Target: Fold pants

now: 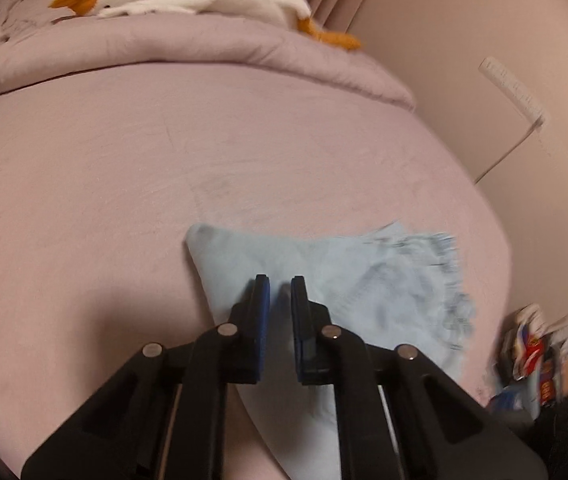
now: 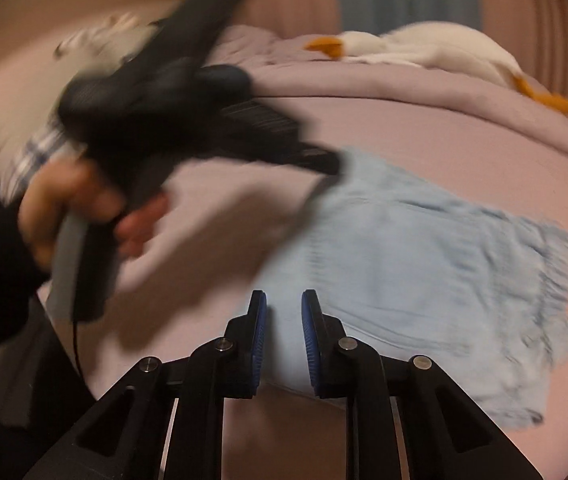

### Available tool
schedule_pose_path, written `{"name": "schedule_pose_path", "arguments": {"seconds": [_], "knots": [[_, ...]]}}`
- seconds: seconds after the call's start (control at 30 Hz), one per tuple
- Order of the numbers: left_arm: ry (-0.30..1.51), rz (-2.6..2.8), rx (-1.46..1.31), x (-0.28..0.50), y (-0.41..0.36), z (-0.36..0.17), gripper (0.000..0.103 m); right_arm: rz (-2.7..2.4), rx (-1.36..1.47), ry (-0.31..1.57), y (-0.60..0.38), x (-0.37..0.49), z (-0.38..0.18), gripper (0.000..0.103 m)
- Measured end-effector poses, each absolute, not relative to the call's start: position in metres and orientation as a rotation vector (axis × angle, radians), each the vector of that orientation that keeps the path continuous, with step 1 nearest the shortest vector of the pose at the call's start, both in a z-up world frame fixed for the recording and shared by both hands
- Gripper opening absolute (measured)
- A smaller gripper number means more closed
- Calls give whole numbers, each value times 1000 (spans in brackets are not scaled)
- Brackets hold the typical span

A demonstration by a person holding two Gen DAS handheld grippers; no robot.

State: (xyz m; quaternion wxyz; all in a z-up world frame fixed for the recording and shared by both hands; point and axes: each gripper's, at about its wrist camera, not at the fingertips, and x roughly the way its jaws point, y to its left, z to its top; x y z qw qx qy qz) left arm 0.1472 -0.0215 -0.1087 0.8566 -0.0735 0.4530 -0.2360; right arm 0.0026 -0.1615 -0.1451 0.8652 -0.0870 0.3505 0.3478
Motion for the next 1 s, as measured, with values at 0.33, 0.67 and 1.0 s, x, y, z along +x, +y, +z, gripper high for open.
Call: {"name": "schedule_pose_path", "arguments": {"seconds": [0.33, 0.67, 1.0], "knots": [[973, -426, -154, 184, -21, -143, 4, 756, -247, 822, -160, 15, -174, 17], [881, -430, -124, 127, -23, -108, 28, 678, -1, 726, -241, 34, -128, 17], [980, -511, -52, 50, -53, -147, 26, 268, 88, 745, -314, 131, -135, 17]]}}
